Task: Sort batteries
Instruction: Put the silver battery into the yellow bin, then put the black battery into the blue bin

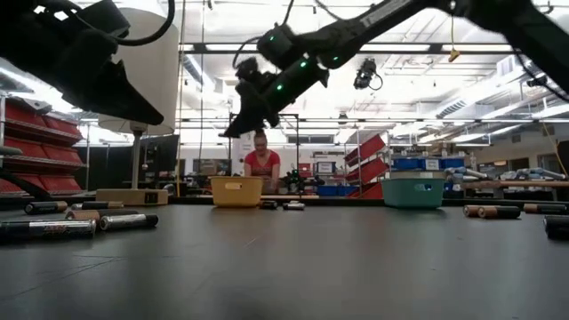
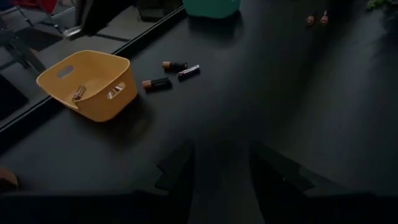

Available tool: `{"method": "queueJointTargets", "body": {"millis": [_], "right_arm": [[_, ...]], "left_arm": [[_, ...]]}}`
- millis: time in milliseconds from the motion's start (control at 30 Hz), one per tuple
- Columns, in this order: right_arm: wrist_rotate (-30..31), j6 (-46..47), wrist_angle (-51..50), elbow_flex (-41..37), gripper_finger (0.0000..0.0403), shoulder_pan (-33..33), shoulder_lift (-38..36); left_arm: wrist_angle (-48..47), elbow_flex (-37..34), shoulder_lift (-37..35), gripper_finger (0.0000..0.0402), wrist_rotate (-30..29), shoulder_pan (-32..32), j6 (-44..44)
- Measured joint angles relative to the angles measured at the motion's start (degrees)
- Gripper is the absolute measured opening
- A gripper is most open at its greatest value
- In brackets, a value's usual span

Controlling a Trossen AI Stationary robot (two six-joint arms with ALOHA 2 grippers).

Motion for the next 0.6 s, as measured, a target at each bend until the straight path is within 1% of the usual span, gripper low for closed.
{"method": "queueJointTargets", "body": {"millis": [233,267,367,467,533,600], "right_arm": [[-0.3,3.4,-10.7,13.1,0.0024,-3.7,9.2],[-0.5,3.7,-11.5,14.4,0.0032,-4.0,10.2],[-1.6,5.0,-12.9,17.4,0.0084,-4.5,12.4],[-1.8,5.0,-13.4,17.7,0.0138,-4.7,12.5],[-1.3,4.9,-14.0,17.7,0.0158,-4.6,11.9],[-1.1,4.7,-14.9,17.7,0.0165,-4.6,10.9]], "left_arm": [[0.0,0.0,0.0,0.0152,-0.7,0.0,2.2],[0.0,0.0,0.0,0.0152,-0.7,0.0,2.3],[0.1,0.0,0.0,0.0152,-0.7,0.0,2.5],[0.1,0.0,0.0,0.0152,-0.8,0.0,2.5],[0.1,0.0,0.0,0.0152,-0.8,0.0,2.5],[0.1,0.0,0.0,0.0152,-0.8,0.0,2.5]]}}
